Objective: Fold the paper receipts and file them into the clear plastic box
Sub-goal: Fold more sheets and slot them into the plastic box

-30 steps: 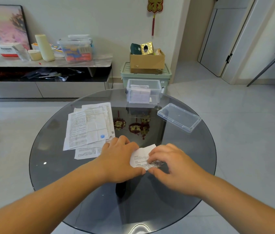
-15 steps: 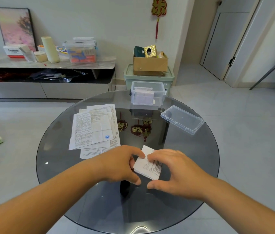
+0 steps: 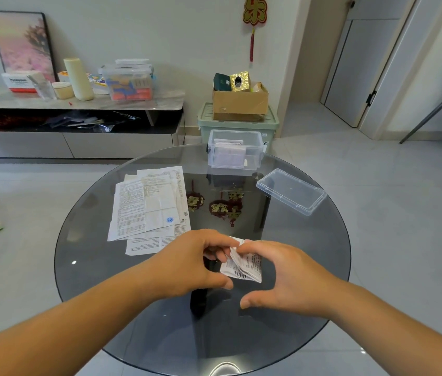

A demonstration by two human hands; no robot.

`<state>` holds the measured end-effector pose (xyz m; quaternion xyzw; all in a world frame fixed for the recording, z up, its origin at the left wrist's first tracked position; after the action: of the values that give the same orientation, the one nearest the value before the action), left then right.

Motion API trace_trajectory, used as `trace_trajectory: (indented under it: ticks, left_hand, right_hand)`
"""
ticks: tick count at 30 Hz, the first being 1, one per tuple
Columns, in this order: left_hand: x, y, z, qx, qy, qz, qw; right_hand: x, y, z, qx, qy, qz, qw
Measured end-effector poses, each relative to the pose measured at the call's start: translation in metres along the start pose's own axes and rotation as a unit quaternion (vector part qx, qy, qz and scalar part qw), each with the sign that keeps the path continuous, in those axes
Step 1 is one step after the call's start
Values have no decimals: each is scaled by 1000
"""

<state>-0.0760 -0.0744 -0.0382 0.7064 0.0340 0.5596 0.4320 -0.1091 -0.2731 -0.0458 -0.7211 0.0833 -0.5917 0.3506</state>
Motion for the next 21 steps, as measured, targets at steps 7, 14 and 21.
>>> trace_trajectory:
  ticks: [7, 14, 21]
  left_hand:
    - [-2, -7, -1, -19, 63, 52, 996]
    - [-6, -7, -1, -59, 64, 126, 988]
    - [-9, -4, 2, -61, 103, 214, 969]
  right_hand:
    - [0, 1, 3, -2, 13, -17, 1000]
    - [-1, 3, 3, 6, 33, 1, 999]
    - [-4, 4, 5, 12, 84, 8, 996]
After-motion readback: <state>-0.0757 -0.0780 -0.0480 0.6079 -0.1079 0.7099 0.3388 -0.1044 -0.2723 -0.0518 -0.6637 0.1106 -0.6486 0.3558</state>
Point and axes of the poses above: each hand's wrist, its own z-axis towards the middle knuckle, its own x-axis out of the back of the hand, y = z × x, the point moved 3 cm from there along z, towards the middle knuckle, and after that the axes turned 7 degrees about z, right-handed, at the moved point
